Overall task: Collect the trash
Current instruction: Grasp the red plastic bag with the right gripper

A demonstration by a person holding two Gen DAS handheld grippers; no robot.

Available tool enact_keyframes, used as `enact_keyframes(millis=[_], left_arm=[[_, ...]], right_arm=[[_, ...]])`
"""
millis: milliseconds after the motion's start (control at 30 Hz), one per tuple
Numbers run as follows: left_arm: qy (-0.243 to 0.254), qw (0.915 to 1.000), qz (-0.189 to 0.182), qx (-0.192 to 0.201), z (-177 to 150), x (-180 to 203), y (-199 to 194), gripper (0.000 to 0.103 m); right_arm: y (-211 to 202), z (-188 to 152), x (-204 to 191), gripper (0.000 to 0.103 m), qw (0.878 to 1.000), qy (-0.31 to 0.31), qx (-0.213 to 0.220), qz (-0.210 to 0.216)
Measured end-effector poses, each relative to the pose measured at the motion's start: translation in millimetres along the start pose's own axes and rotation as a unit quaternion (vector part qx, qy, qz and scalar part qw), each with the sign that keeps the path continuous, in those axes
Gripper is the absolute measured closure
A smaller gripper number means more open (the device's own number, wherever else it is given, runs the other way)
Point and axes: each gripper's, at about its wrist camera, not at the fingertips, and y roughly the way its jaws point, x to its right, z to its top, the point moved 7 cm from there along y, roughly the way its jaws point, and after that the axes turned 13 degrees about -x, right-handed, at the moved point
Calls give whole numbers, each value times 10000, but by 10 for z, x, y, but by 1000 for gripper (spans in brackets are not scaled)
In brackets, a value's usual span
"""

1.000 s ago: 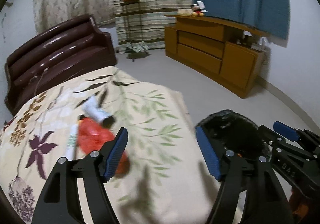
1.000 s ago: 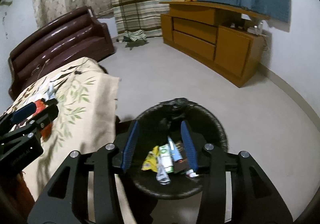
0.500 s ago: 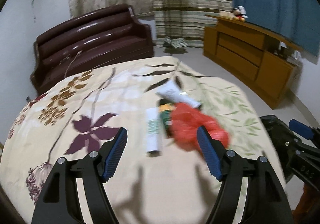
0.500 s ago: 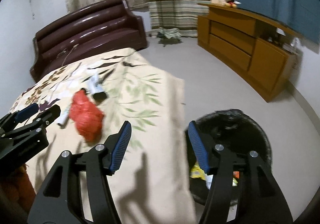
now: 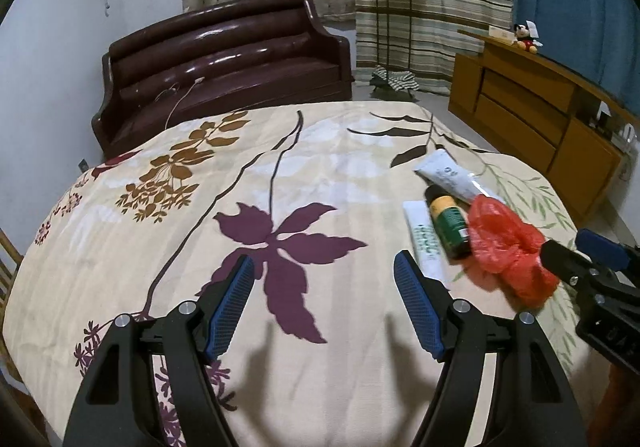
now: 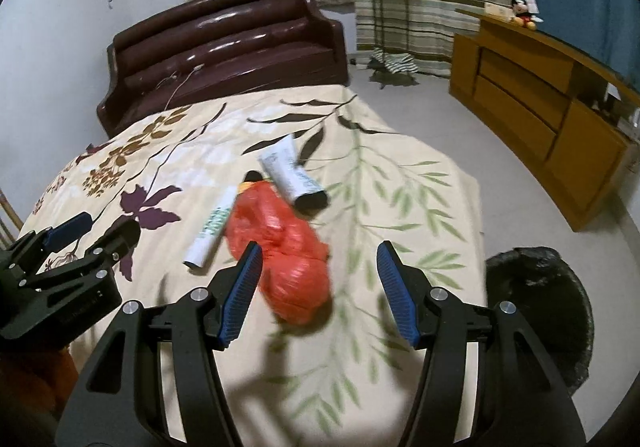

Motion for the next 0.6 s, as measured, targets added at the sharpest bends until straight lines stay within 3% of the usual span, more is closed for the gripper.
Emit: enact_keyframes(millis=[367, 467, 600], left_arm=[[-98, 9999, -81, -116, -13, -89, 107, 33], [-94, 9998, -122, -142, -3, -81, 138, 33], [-97, 9996, -191, -181, 8, -48, 167, 33]], right_arm=[[375, 78, -160, 46, 9988, -216, -409, -139], [434, 76, -153, 60, 9984, -217, -516, -92], [435, 63, -177, 63, 9983, -265, -517, -69]])
